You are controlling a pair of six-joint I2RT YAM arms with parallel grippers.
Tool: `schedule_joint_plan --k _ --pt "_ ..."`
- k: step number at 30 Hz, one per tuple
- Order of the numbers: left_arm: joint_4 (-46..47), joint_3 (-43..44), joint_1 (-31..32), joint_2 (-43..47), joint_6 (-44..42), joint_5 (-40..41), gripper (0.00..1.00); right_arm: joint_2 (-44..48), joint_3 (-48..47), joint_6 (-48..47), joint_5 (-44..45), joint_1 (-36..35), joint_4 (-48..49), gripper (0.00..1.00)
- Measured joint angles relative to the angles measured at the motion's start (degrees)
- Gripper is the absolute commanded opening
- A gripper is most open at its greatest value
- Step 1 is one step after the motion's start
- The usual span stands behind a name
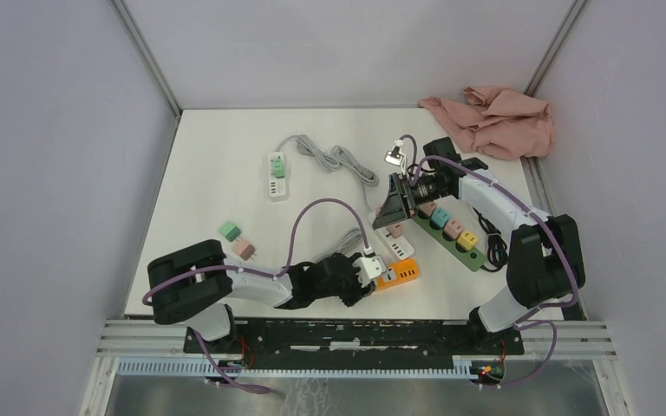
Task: Pull the plug off the socket
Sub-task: Pick up the socket from the center of the board.
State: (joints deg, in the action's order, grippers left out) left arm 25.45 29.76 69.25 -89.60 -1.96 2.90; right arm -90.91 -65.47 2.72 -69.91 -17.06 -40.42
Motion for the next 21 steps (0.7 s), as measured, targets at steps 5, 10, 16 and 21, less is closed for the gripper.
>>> schedule_joint_plan --k 5,10,16,21 --pt "-0.07 -0.17 0.0 0.85 0.0 0.09 0.03 0.02 0.0 0.02 -0.13 0.28 0.0 0.79" --pt "-0.13 -2.56 0.0 6.67 0.04 1.64 0.03 0.87 0.0 0.0 -0.31 1.2 -0.07 0.79" --pt "-2.36 -5.86 -2.1 17.99 2.03 6.73 0.03 2.82 -0.09 0.0 -0.79 2.82 -0.44 0.79" --pt "-6.21 -6.67 -9.42 27.21 8.02 7.98 0.03 3.65 -0.09 0.0 -0.92 3.91 -0.48 0.79"
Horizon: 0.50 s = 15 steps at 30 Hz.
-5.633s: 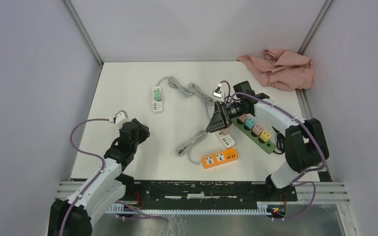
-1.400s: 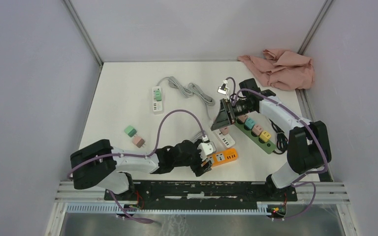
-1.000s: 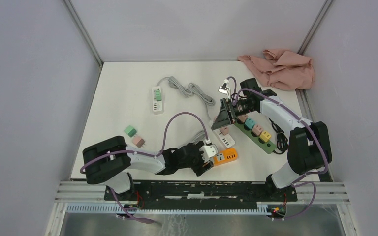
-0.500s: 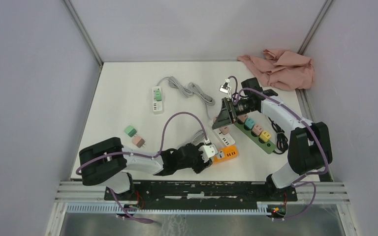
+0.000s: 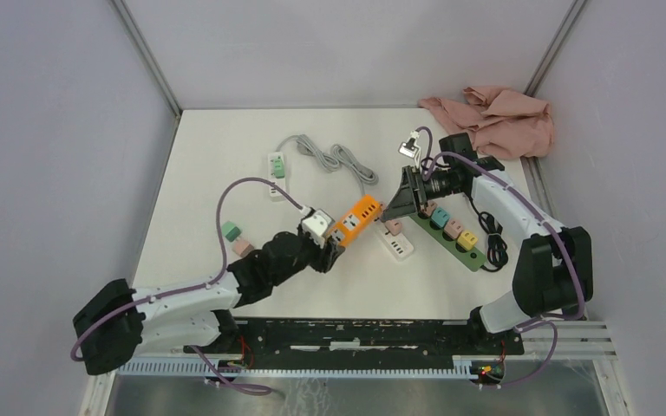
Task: Pull the plug off the socket
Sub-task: Pick up the socket from the center of the board.
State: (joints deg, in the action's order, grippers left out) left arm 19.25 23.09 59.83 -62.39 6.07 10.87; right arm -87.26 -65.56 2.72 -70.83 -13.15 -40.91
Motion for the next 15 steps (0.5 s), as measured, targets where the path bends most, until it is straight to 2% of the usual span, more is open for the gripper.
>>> schedule_joint_plan --k 8,15 --pt "-4.28 0.15 -15.21 9.86 8.26 -2.93 0.03 0.33 0.0 0.04 -0.26 0.55 0.04 0.79" --pt "-7.78 7.89 -21.59 5.64 12.46 -4.83 0.03 0.35 0.0 0.59 -0.31 0.57 0.17 0.79"
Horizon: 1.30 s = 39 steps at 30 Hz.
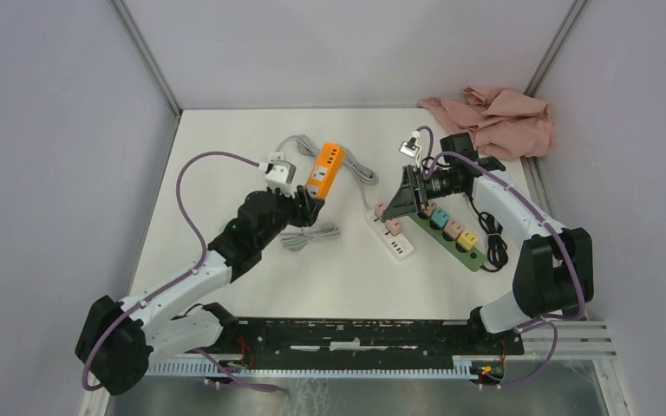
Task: Pull the plug off the socket
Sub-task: Pick up the socket from the center of the board, then place the socket at the center of the board.
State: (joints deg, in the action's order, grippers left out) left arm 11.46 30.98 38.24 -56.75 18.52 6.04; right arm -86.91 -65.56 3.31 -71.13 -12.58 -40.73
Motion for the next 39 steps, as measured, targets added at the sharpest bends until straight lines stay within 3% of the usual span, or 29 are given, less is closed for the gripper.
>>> schedule_joint_plan --k 11,22,30,31,34,39 --pt "-1.66 23.93 -8.0 -19.82 6.21 -3.65 0.03 0.72 0.0 1.11 -0.42 0.15 1.22 0.79" --pt "1.27 51.06 -9.05 -42.71 10.27 -4.13 0.03 1.57 0.0 1.79 -0.9 0.22 1.88 0.79" --pt "9.77 78.27 -9.66 -72.87 24.2 -15.19 0.03 2.51 0.0 1.97 -0.83 1.11 2.34 0.78" --pt "10.05 81.0 -9.6 -76.02 25.79 -16.0 0.04 2.6 0.0 1.97 -0.83 1.33 2.4 0.78" --pt "9.7 89.18 -8.76 -86.23 30.86 -17.16 0.25 2.78 0.0 2.01 -0.83 1.68 2.51 0.78" --pt "4.04 92.5 -6.21 -93.13 34.01 -13.79 0.46 2.86 0.0 2.03 -0.83 1.84 2.54 0.78"
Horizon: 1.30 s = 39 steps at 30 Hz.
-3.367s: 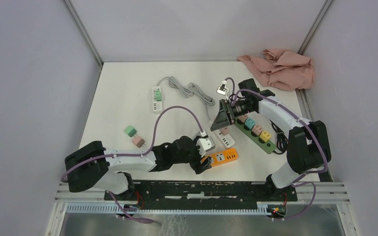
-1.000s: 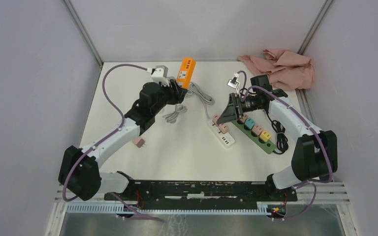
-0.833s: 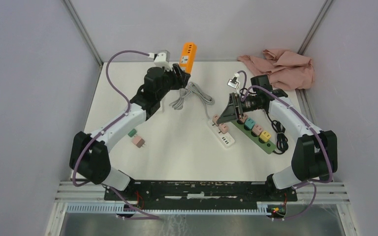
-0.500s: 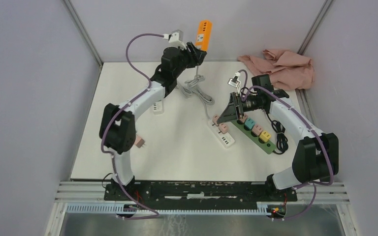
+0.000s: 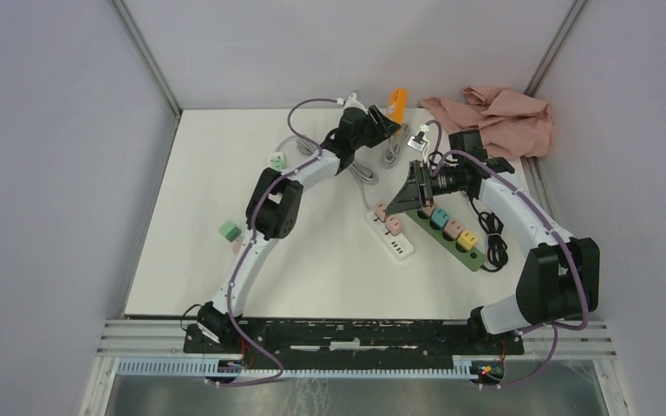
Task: Pull the plug off the socket
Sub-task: Place the socket at the center of the board.
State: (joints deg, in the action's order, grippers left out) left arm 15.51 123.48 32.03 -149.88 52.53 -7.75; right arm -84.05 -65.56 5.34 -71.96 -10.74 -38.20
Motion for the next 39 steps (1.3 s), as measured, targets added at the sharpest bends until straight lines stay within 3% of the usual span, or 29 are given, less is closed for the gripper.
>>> schedule_joint_plan --k 4,8,11,16,21,28,39 --pt "-5.97 1.33 2.51 -0.22 0.11 3.98 0.53 0.02 0.0 0.0 0.0 0.0 -0.02 0.78" --pt "-10.36 3.39 4.24 -0.2 0.02 6.4 0.76 0.02 0.0 0.0 0.0 0.0 0.0 0.78" --pt "-13.0 3.54 4.55 -0.15 -1.22 7.56 0.86 0.02 0.0 0.0 0.0 0.0 0.0 0.78" --pt "-17.4 2.93 4.46 1.84 -6.08 9.2 0.91 0.02 0.0 0.0 0.0 0.07 0.0 0.78" --pt "-20.55 -2.38 4.66 10.23 -11.96 12.02 0.94 0.31 0.0 -0.04 0.0 0.68 -0.02 0.78" --pt "-17.0 -20.65 5.35 32.24 -19.65 13.77 0.94 1.95 0.0 -0.37 0.09 1.14 -0.15 0.78" --pt "-6.4 -64.08 10.36 72.83 -29.88 10.32 0.96 6.27 0.0 -5.86 4.07 1.14 -3.65 0.78"
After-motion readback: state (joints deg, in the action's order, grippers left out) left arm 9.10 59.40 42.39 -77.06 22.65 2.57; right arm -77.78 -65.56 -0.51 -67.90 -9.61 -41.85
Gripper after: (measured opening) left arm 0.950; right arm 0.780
